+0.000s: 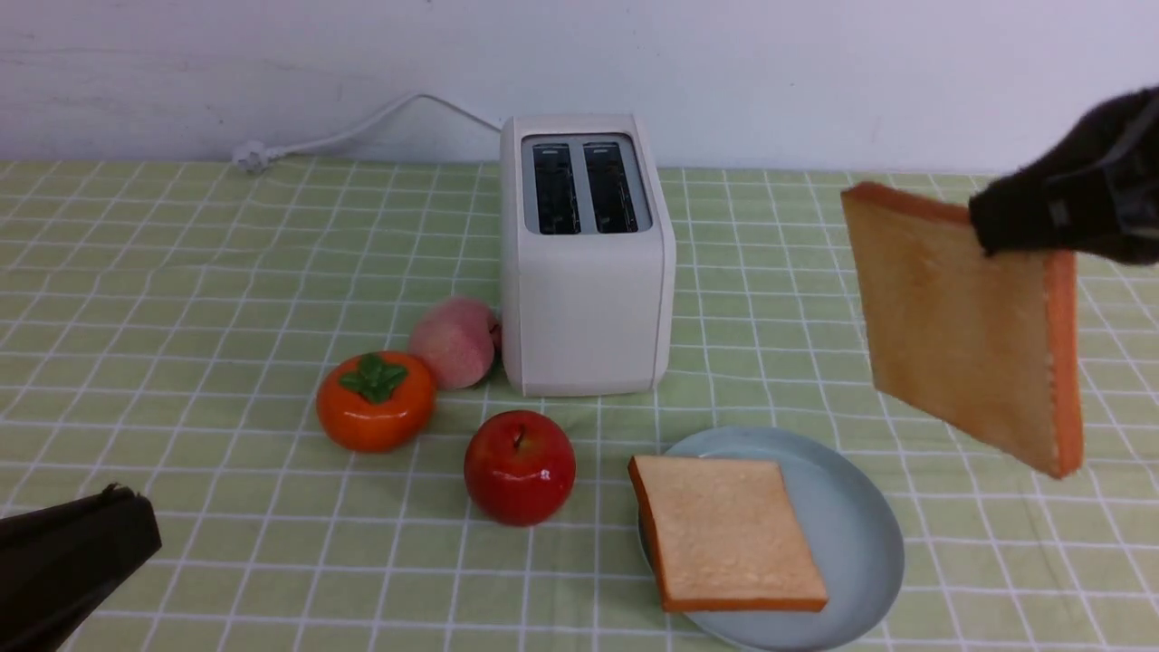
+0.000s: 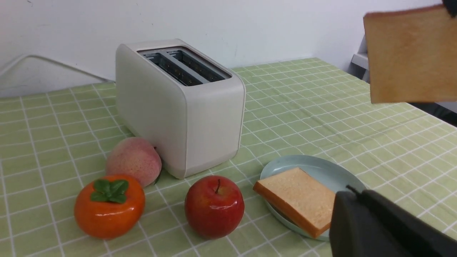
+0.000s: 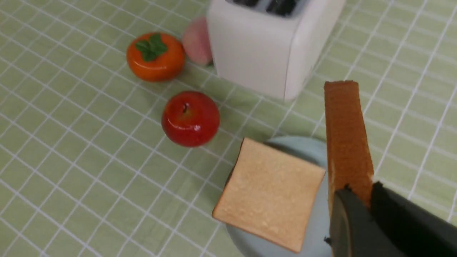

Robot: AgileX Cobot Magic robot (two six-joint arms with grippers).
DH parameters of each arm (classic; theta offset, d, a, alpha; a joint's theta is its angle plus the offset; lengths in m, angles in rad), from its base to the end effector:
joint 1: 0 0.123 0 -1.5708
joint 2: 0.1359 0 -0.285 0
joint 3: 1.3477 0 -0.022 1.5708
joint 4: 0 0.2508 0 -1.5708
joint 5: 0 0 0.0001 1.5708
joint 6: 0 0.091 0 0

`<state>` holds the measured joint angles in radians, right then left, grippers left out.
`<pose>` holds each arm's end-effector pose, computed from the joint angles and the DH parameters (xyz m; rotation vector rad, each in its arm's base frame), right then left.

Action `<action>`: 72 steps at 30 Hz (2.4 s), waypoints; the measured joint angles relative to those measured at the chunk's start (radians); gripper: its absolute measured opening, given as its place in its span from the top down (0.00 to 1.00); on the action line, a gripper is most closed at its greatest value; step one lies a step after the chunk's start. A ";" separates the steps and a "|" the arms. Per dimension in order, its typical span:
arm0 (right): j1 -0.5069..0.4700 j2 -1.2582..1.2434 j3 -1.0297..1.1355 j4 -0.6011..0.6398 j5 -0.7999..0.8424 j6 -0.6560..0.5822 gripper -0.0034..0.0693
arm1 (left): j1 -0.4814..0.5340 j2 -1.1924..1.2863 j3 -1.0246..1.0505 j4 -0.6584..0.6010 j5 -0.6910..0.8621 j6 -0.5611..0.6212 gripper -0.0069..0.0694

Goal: Take toasted bread from bread machine on green coffee tablecloth place on plate.

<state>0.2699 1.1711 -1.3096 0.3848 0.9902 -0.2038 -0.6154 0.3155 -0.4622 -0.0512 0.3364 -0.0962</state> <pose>0.2136 0.0888 0.4181 -0.4575 2.2628 0.5132 0.0587 -0.0434 0.3175 0.4108 1.6566 -0.5849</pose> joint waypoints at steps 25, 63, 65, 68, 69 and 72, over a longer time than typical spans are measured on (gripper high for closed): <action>-0.121 0.553 0.069 0.641 -0.014 -0.437 0.88 | 0.000 0.000 0.000 0.000 0.009 0.000 0.91; -0.189 0.554 0.051 0.441 -0.070 -0.441 0.51 | 0.000 0.000 0.000 0.005 0.007 0.000 0.89; -0.189 0.517 0.027 0.430 -0.023 -0.427 0.55 | 0.000 0.000 0.000 0.012 0.004 0.000 0.89; -0.189 0.433 -0.006 0.383 0.050 -0.381 0.67 | 0.000 0.000 0.000 0.012 -0.007 0.000 0.89; -0.189 0.383 -0.012 0.354 0.075 -0.363 0.75 | 0.000 0.000 0.000 0.012 -0.016 0.000 0.90; -0.189 0.292 -0.012 0.293 0.116 -0.343 0.86 | 0.000 0.000 0.000 0.013 -0.033 0.000 0.91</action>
<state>0.0811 1.4631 -1.3213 0.6777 1.1061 -0.5463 -0.6154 0.3155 -0.4622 -0.0385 0.3034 -0.0962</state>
